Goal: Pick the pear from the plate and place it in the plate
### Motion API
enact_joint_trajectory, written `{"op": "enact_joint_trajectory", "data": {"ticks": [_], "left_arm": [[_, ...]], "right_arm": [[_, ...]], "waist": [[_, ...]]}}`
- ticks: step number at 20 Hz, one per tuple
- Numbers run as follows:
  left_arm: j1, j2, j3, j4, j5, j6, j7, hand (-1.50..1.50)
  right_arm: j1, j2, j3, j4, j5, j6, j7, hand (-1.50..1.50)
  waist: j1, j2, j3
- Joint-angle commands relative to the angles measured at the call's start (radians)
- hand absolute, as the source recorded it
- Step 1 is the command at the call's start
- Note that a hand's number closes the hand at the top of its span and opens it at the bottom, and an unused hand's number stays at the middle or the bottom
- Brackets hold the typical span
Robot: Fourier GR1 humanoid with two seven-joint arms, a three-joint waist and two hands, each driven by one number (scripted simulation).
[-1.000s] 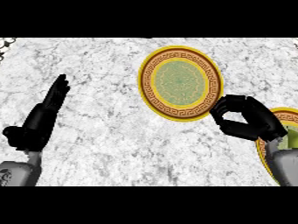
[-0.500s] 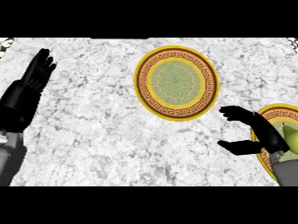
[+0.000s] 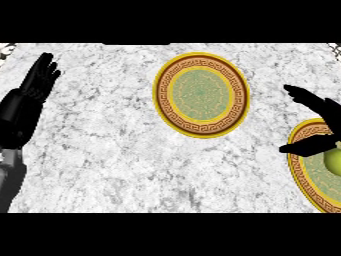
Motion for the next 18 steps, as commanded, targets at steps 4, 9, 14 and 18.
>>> {"op": "enact_joint_trajectory", "data": {"ticks": [4, 9, 14, 18], "left_arm": [[-0.032, 0.02, 0.017, -0.002, 0.006, -0.017, 0.027, 0.0], [0.007, -0.015, -0.015, -0.026, -0.011, -0.009, 0.011, 0.0], [-0.019, -0.001, 0.035, 0.025, 0.015, -0.045, -0.011, 0.0], [-0.018, -0.01, 0.028, -0.023, -0.011, -0.036, 0.043, 0.0]], "right_arm": [[-0.145, -0.232, 0.101, 0.029, 0.092, 0.286, 0.272, -1.5], [-0.272, -0.243, 0.184, 0.077, 0.051, 0.549, 0.467, -1.5], [-0.285, -0.171, 0.233, 0.139, 0.033, 0.671, 0.577, -1.5], [-0.33, -0.164, 0.216, 0.177, 0.063, 0.717, 0.603, -1.5]], "waist": [[0.018, 0.0, -0.003], [0.031, 0.001, -0.003], [0.007, 0.002, 0.0], [0.005, 0.0, 0.001]]}}
